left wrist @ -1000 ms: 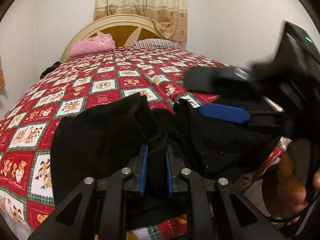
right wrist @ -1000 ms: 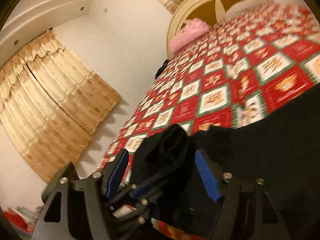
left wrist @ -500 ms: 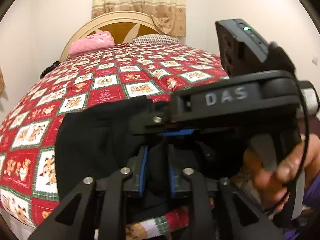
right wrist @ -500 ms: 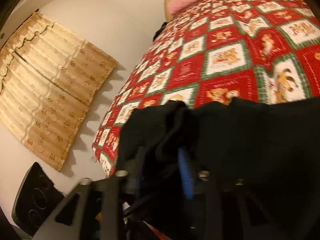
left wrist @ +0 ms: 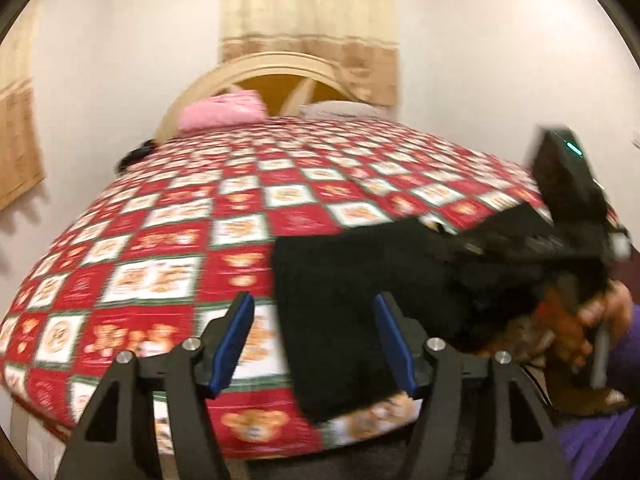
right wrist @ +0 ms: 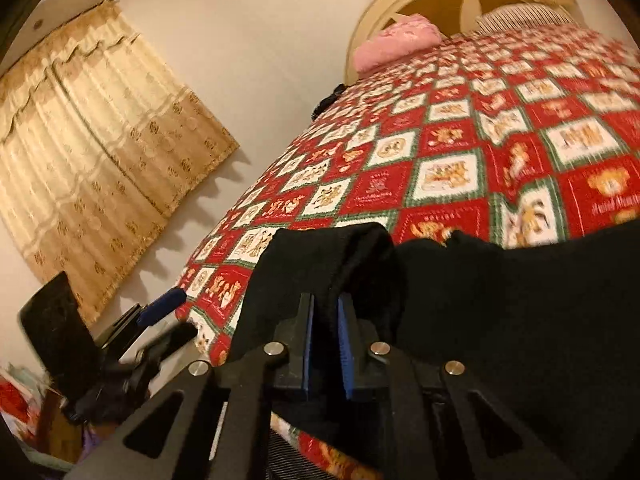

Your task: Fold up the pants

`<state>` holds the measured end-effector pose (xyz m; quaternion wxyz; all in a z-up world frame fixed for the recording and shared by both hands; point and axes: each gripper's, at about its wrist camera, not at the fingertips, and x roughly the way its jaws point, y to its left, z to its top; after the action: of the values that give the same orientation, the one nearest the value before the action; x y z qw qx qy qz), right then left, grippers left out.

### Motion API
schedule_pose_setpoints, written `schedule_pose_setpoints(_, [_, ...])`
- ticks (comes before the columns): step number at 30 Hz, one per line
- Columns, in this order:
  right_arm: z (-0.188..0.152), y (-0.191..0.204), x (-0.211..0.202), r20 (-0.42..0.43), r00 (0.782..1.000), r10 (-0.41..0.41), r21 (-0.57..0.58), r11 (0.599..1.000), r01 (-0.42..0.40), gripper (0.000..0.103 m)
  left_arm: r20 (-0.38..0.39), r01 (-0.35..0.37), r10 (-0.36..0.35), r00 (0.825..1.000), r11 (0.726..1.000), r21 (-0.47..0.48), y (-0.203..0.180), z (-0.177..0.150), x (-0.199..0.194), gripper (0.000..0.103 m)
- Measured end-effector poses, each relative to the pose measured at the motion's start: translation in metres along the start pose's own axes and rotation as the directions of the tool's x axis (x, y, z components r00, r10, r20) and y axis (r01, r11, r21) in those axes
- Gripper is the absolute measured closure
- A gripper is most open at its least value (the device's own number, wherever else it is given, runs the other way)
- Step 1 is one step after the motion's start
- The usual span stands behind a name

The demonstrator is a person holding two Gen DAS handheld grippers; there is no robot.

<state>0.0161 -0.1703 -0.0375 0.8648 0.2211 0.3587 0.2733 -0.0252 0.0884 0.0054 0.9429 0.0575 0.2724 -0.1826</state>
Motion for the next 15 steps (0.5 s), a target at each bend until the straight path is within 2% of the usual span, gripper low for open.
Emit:
schedule_pose_setpoints(1, [-0.001,-0.002,-0.003,0.010,1.000,0.003,0.012,1.000,-0.004,0.084,-0.004,-0.015,0.015,1.000,1.000,-0.021,0.006,0.001,0.002,0.037])
schedule_pose_setpoints(2, [-0.002,-0.002,-0.007,0.030,1.000,-0.005,0.013,1.000,0.004,0.070,-0.010,-0.027,0.027,1.000,0.998,-0.048,0.012,0.001,0.004,0.037])
schedule_pose_setpoints(3, [-0.004,-0.002,-0.009,0.042,0.999,-0.015,0.010,1.000,0.014,0.048,-0.014,-0.035,0.034,0.999,0.996,-0.079,0.018,0.000,0.006,0.037])
schedule_pose_setpoints(5, [-0.007,-0.002,-0.009,0.057,0.998,-0.038,0.003,0.999,0.038,0.034,-0.023,-0.030,0.027,0.999,0.991,-0.132,0.028,-0.003,0.009,0.037])
schedule_pose_setpoints(9, [-0.011,-0.005,0.007,-0.003,1.000,-0.002,0.024,1.000,0.002,0.034,-0.046,-0.041,0.035,0.998,0.988,-0.148,0.029,-0.007,0.017,0.037])
schedule_pose_setpoints(10, [-0.012,-0.004,0.013,-0.018,1.000,-0.013,0.023,1.000,0.013,0.034,-0.050,-0.051,0.044,0.998,0.988,-0.144,0.028,-0.008,0.017,0.037])
schedule_pose_setpoints(12, [-0.013,-0.007,0.029,-0.059,0.990,-0.127,0.031,0.991,0.129,0.036,-0.056,-0.065,0.058,0.997,0.988,-0.137,0.028,-0.009,0.019,0.037])
schedule_pose_setpoints(15, [-0.015,-0.001,0.034,-0.026,0.979,-0.203,0.044,0.978,0.204,0.036,-0.056,-0.079,0.071,0.996,0.988,-0.136,0.030,-0.010,0.017,0.037])
